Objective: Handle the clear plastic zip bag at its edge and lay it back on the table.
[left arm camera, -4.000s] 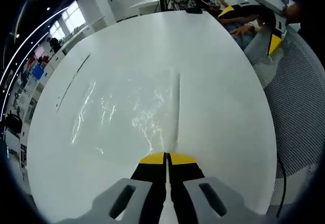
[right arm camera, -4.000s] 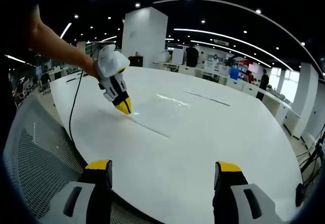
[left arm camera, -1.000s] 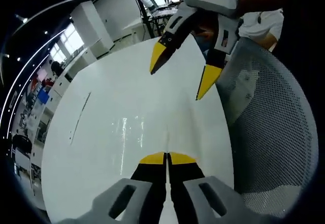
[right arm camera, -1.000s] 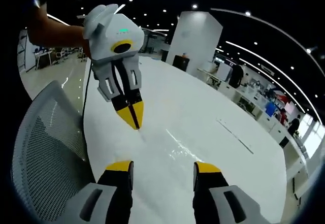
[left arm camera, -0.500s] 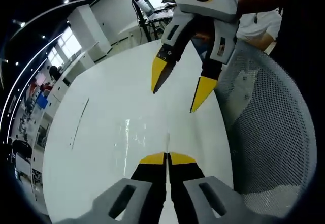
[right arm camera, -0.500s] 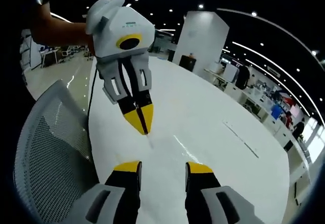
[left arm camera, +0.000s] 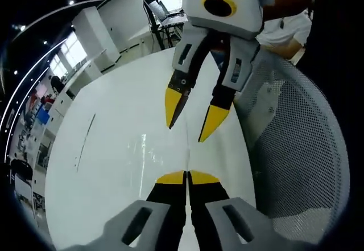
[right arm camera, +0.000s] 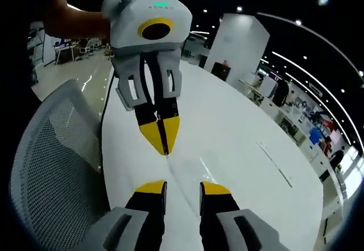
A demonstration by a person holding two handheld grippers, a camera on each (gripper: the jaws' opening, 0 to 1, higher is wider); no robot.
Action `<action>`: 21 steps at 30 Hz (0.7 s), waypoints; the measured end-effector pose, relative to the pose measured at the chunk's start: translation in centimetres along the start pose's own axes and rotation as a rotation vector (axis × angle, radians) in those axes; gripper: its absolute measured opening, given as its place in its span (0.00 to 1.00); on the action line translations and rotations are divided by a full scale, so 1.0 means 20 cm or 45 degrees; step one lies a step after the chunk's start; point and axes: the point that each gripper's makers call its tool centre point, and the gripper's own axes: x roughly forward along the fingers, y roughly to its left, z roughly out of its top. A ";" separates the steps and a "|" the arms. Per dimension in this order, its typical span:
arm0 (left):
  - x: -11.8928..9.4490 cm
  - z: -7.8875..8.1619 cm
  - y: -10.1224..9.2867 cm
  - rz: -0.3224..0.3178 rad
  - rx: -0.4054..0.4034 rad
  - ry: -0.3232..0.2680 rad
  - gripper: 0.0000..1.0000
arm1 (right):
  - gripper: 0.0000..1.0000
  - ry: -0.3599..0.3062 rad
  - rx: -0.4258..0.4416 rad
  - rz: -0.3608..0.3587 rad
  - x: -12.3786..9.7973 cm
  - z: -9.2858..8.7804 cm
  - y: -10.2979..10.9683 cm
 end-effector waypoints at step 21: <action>-0.01 0.02 -0.01 -0.008 0.041 -0.055 0.00 | 0.00 0.028 -0.173 0.081 0.06 0.00 0.06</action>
